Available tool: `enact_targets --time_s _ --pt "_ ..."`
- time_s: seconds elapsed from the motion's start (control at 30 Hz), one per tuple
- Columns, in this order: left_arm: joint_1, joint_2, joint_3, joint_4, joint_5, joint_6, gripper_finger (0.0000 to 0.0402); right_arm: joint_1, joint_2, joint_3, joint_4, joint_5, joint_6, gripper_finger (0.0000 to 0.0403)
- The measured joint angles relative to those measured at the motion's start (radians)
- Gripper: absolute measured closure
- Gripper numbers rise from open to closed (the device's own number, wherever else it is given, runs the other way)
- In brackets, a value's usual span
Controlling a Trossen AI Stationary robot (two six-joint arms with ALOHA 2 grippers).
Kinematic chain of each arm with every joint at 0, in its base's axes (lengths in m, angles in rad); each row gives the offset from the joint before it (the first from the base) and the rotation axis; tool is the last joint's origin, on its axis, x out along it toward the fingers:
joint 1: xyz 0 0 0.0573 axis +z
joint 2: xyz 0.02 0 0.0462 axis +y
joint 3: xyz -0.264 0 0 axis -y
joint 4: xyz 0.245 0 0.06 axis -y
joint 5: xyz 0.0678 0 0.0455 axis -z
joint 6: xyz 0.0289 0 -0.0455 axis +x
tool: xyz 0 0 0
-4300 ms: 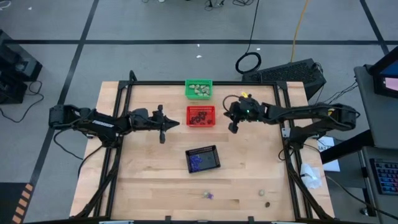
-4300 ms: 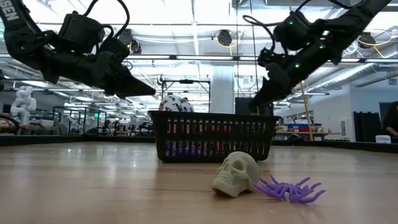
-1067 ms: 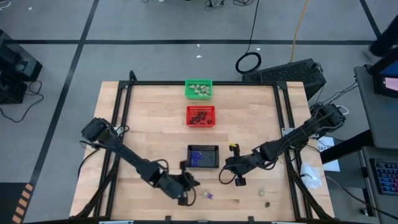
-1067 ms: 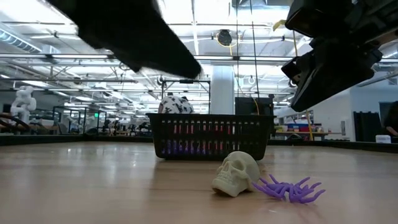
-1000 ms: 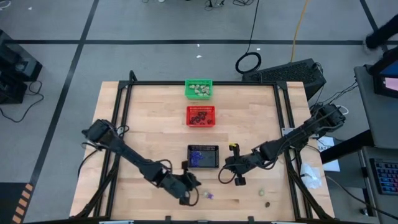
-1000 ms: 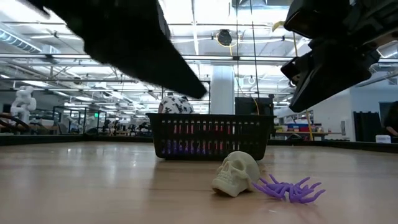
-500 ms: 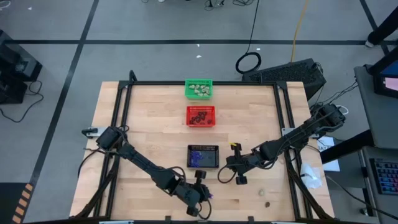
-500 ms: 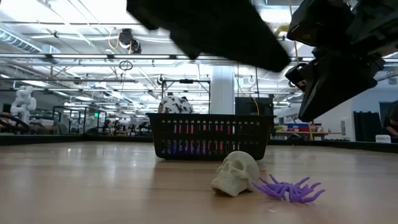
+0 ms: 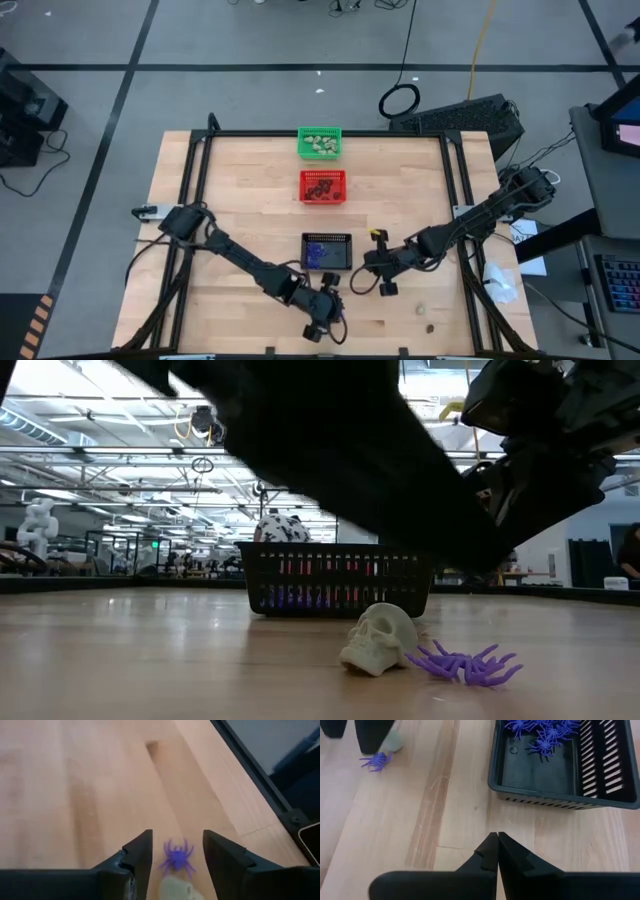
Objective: Sort Halloween decoration
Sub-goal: Adjust the black basket
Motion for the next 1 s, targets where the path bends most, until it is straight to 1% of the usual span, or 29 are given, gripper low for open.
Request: enact_targets --time_s 0.1,0.2,0.57,0.9,1.0 --pt "0.013 0.026 0.003 0.032 0.063 -0.009 0.0230 -0.002 0.000 0.000 0.000 0.000 0.000 0.0403" --pt "0.022 0.033 0.008 0.031 0.092 -0.009 0.0229 -0.007 0.000 0.000 -0.001 0.000 0.000 0.0403" --pt "0.031 0.046 0.009 -0.030 0.087 0.017 0.0229 -0.009 0.000 0.000 -0.001 0.000 -0.003 0.0403" --pt "0.038 0.069 0.010 -0.010 0.090 0.026 0.0229 -0.009 0.000 0.000 0.000 0.001 -0.004 0.0403" --pt "0.041 0.069 0.010 -0.015 0.087 0.026 0.0237 -0.009 0.000 0.000 0.000 0.002 -0.004 0.0403"
